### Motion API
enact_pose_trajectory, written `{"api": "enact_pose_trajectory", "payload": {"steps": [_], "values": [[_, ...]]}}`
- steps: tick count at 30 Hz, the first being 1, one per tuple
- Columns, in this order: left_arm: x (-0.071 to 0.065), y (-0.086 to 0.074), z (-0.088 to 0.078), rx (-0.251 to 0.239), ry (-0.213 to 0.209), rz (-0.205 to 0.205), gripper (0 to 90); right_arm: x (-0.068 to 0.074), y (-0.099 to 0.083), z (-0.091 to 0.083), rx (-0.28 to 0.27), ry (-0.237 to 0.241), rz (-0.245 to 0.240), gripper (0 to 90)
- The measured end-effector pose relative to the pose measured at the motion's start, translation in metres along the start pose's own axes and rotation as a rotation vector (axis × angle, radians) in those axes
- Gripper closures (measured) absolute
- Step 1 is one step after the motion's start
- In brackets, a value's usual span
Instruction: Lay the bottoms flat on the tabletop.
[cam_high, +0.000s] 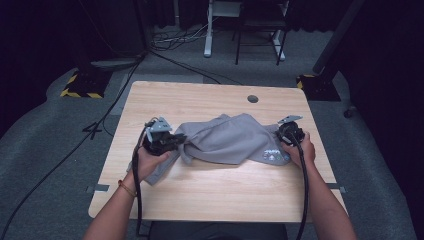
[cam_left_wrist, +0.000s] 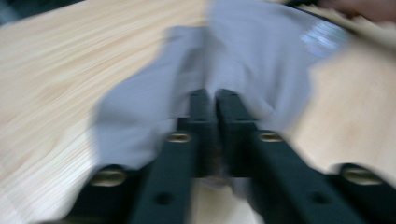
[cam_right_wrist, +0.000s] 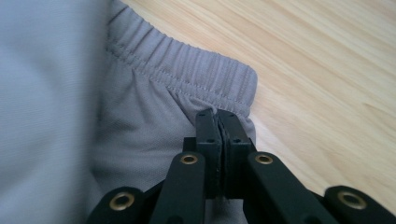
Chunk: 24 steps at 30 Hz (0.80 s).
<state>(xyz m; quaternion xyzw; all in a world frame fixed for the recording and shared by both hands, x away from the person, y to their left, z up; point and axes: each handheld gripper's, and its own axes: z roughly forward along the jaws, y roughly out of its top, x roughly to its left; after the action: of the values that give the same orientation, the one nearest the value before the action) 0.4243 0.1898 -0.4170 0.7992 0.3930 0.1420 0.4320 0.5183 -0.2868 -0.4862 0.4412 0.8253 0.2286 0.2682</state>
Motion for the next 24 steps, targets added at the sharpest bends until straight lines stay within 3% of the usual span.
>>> {"api": "enact_pose_trajectory", "payload": {"steps": [1,3,4,5,7,10,14,16,17,18,20,22,24], "values": [[0.008,-0.002,0.001,0.003,0.008,-0.018,76.0,-0.001,0.0,0.0,0.008,-0.023,-0.006,88.0],[0.017,-0.009,0.005,0.028,0.028,-0.054,66.3,-0.004,-0.002,0.001,0.016,-0.068,-0.023,88.0],[0.017,-0.013,0.007,0.039,0.017,-0.042,66.3,-0.006,-0.003,0.001,0.018,-0.076,-0.016,88.0],[0.015,-0.017,0.008,0.045,-0.022,-0.033,62.2,-0.007,-0.003,0.001,0.019,-0.076,-0.011,88.0],[0.006,-0.023,0.011,0.087,-0.07,0.007,51.7,-0.01,-0.005,0.0,0.02,-0.082,-0.003,87.8],[-0.012,-0.034,0.014,0.128,-0.058,0.073,38.5,-0.014,-0.008,-0.001,0.018,-0.079,0.013,86.5],[-0.036,-0.047,0.021,0.175,-0.074,0.117,37.6,-0.017,-0.011,-0.004,0.019,-0.075,0.037,83.2],[-0.041,-0.05,0.027,0.208,-0.035,0.102,35.9,-0.018,-0.013,-0.005,0.012,-0.059,0.047,83.2],[-0.041,-0.05,0.027,0.208,-0.035,0.102,34.2,-0.018,-0.013,-0.005,0.008,-0.055,0.051,83.2],[-0.039,-0.051,0.032,0.205,0.007,0.055,32.4,-0.019,-0.014,-0.005,0.006,-0.053,0.046,83.2],[-0.033,-0.051,0.036,0.198,0.029,0.011,31.7,-0.018,-0.014,-0.005,0.004,-0.057,0.043,83.2],[-0.028,-0.05,0.04,0.196,0.063,-0.008,32.1,-0.017,-0.015,-0.006,0.003,-0.058,0.038,83.3],[-0.025,-0.051,0.043,0.197,0.064,-0.028,33.6,-0.016,-0.015,-0.006,0.001,-0.059,0.031,83.3]]}}
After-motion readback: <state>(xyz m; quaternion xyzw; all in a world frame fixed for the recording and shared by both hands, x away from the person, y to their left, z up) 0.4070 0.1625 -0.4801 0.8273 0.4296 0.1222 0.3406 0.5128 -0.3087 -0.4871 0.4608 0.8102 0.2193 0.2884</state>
